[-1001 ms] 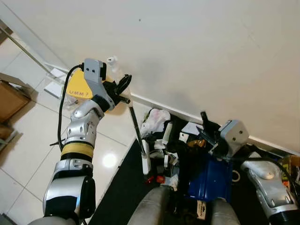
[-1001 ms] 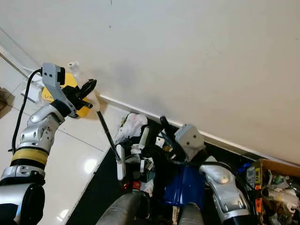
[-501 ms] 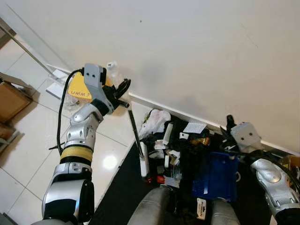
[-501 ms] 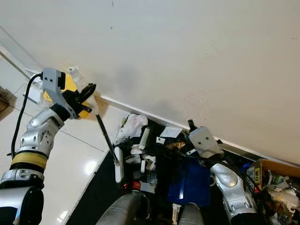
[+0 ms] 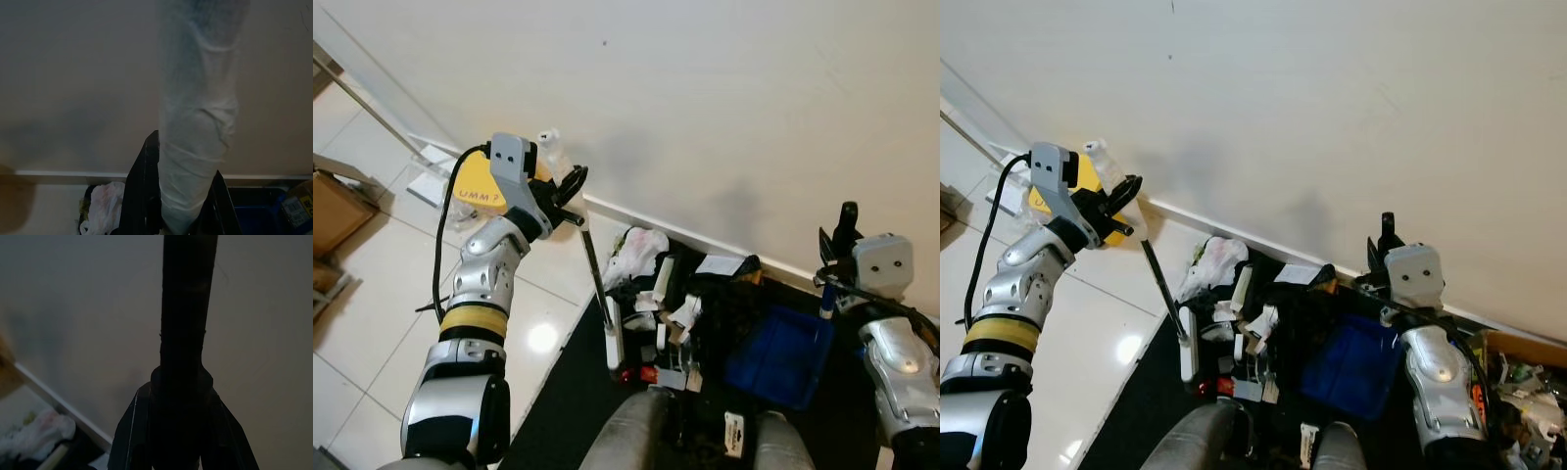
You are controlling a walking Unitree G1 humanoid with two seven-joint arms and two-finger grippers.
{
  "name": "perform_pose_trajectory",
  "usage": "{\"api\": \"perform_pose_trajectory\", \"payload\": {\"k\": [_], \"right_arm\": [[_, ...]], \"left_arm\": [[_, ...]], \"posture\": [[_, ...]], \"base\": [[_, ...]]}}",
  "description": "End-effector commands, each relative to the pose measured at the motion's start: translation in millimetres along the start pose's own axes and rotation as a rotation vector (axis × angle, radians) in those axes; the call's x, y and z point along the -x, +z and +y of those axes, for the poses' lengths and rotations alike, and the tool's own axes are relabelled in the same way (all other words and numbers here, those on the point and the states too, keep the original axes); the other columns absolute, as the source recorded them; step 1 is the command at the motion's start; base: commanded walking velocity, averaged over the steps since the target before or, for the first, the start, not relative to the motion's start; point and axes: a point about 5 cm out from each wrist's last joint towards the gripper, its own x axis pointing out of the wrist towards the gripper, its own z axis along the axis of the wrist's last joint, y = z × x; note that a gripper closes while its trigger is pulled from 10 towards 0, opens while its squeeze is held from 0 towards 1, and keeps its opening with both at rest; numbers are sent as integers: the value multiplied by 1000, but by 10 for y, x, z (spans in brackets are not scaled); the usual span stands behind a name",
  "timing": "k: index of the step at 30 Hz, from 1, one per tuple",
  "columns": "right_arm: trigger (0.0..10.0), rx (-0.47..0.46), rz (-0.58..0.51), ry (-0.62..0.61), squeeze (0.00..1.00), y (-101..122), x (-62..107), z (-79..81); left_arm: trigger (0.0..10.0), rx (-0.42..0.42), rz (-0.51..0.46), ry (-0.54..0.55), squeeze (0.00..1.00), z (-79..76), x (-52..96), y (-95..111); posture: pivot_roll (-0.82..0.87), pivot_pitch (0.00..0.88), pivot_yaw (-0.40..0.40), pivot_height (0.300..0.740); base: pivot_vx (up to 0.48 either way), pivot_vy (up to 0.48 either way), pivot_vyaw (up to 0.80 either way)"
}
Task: Sweep floor
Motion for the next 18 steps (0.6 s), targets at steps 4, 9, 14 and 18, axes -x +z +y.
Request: {"api": "perform_pose_trajectory", "payload": {"k": [4, 9, 14, 18], "right_arm": [[10000, 4, 48, 170, 0, -128, 73, 220], [10000, 20, 96, 367, 35, -253, 192, 512], [10000, -70, 98, 365, 635, -248, 190, 611], [10000, -245, 131, 326, 1000, -268, 184, 672]], "left_arm": [[10000, -27, 2, 12, 0, 61, 60, 20], [10000, -25, 3, 12, 0, 54, 49, 16], [10000, -24, 2, 12, 0, 51, 44, 14], [10000, -24, 3, 16, 0, 50, 44, 7]], "posture": [[113, 267, 174, 740], [113, 267, 174, 740], [116, 266, 173, 740], [118, 262, 169, 740]], "base": [[0, 0, 0], [0, 0, 0], [0, 0, 0], [0, 0, 0]]}}
